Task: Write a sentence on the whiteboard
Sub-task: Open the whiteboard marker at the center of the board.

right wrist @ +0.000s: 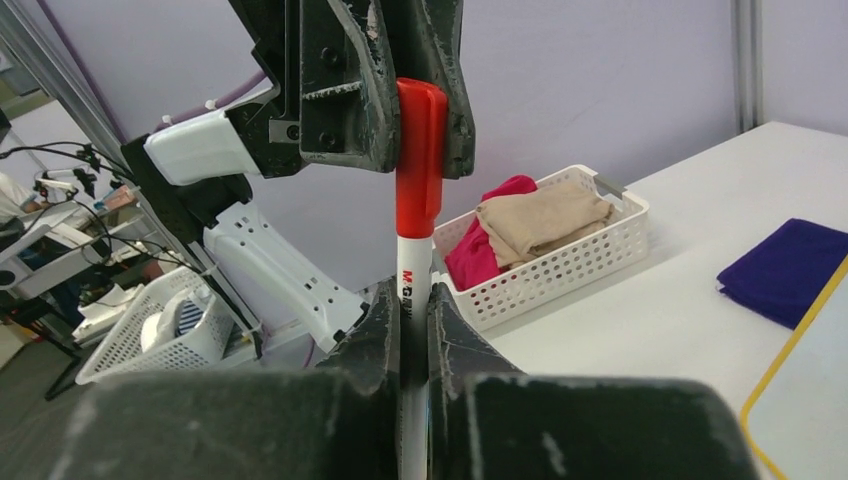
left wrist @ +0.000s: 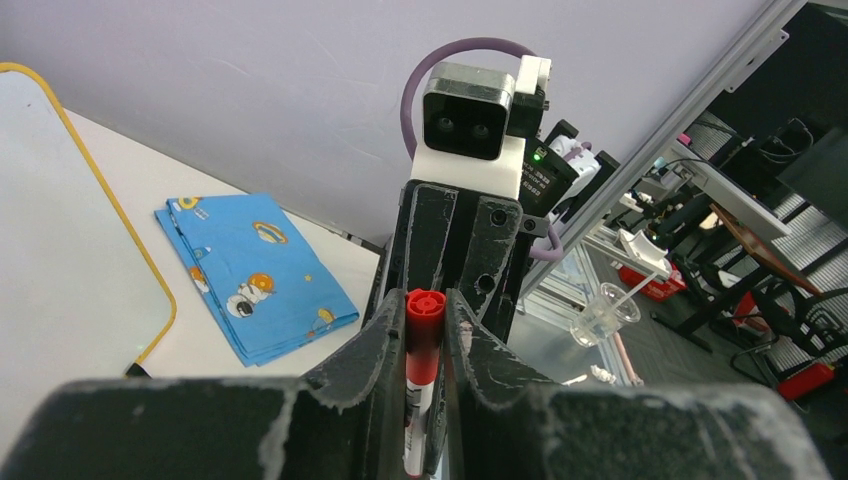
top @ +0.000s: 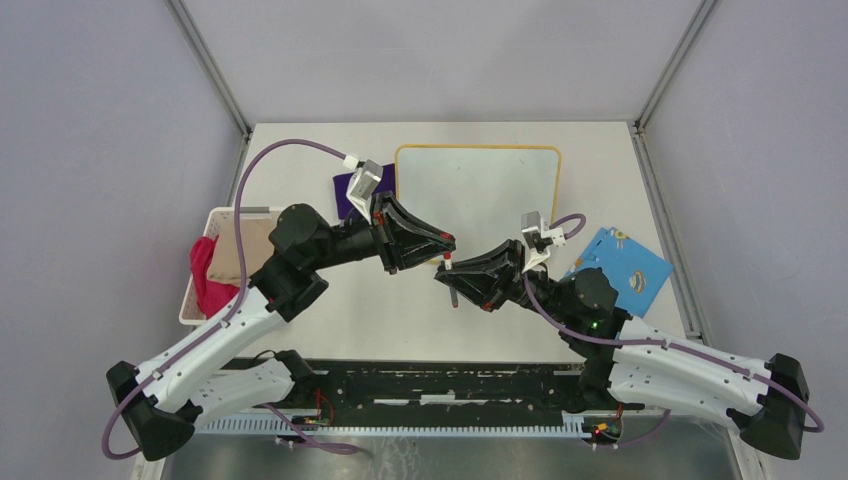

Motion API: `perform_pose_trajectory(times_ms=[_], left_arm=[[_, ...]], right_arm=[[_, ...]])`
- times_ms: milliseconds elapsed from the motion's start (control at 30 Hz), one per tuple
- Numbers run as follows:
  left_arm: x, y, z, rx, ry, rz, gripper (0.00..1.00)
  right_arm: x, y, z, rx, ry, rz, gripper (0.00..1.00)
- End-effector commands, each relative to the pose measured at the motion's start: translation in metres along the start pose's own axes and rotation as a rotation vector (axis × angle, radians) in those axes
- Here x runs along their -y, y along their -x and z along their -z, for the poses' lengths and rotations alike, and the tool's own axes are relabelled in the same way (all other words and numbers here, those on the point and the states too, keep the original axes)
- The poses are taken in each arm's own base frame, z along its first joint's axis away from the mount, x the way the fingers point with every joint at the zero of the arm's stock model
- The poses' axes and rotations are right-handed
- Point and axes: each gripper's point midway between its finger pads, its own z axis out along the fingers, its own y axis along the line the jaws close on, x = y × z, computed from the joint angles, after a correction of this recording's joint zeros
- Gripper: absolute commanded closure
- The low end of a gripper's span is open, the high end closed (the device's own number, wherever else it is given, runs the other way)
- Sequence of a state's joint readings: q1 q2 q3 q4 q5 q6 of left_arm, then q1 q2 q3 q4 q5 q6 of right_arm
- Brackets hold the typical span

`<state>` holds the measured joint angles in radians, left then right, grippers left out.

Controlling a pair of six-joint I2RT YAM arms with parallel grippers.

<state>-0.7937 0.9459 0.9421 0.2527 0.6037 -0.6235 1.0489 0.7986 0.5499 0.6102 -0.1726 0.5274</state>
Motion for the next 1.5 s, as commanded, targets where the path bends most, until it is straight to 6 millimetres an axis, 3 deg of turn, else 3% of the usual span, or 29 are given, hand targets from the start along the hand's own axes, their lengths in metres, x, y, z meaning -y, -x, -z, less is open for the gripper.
perform_pose_trajectory(times_ms=[0, 67, 167, 600, 800, 900, 1033, 1067, 1200, 1333, 1467], left_arm=[[0.009, 0.001, 0.005, -0.004, -0.017, -0.001, 0.68], [0.011, 0.001, 0.006, -0.009, -0.020, 0.004, 0.52], [0.015, -0.002, 0.007, -0.022, -0.039, 0.006, 0.44], [0.012, -0.017, 0.005, -0.084, -0.060, 0.038, 0.60], [0.008, -0.022, 0.004, -0.102, -0.051, 0.049, 0.52], [0.008, -0.021, 0.004, -0.098, -0.047, 0.046, 0.63], [0.008, -0.022, 0.005, -0.102, -0.051, 0.039, 0.94], [0.007, -0.023, 0.005, -0.101, -0.048, 0.038, 0.97], [0.003, -0.017, 0.007, -0.065, -0.004, 0.021, 0.98], [-0.009, 0.006, 0.012, 0.032, 0.112, -0.013, 0.98], [-0.001, 0.030, 0.015, 0.112, 0.124, -0.043, 0.98]], right_arm=[[-0.014, 0.028, -0.006, 0.060, 0.046, 0.055, 1.00], [-0.012, 0.026, -0.006, 0.047, 0.041, 0.085, 1.00], [-0.011, 0.025, -0.005, 0.033, 0.037, 0.115, 1.00], [-0.005, 0.021, -0.005, 0.016, 0.019, 0.141, 1.00], [-0.006, 0.023, -0.005, 0.023, 0.016, 0.143, 1.00], [-0.006, 0.024, -0.004, 0.024, 0.016, 0.144, 1.00], [-0.005, 0.021, -0.002, 0.017, 0.011, 0.146, 1.00], [-0.004, 0.021, -0.001, 0.018, 0.006, 0.149, 1.00], [0.006, 0.015, 0.005, 0.002, -0.040, 0.166, 1.00], [0.017, -0.001, 0.011, -0.050, -0.073, 0.180, 1.00], [0.020, -0.013, 0.018, -0.073, -0.079, 0.166, 1.00]])
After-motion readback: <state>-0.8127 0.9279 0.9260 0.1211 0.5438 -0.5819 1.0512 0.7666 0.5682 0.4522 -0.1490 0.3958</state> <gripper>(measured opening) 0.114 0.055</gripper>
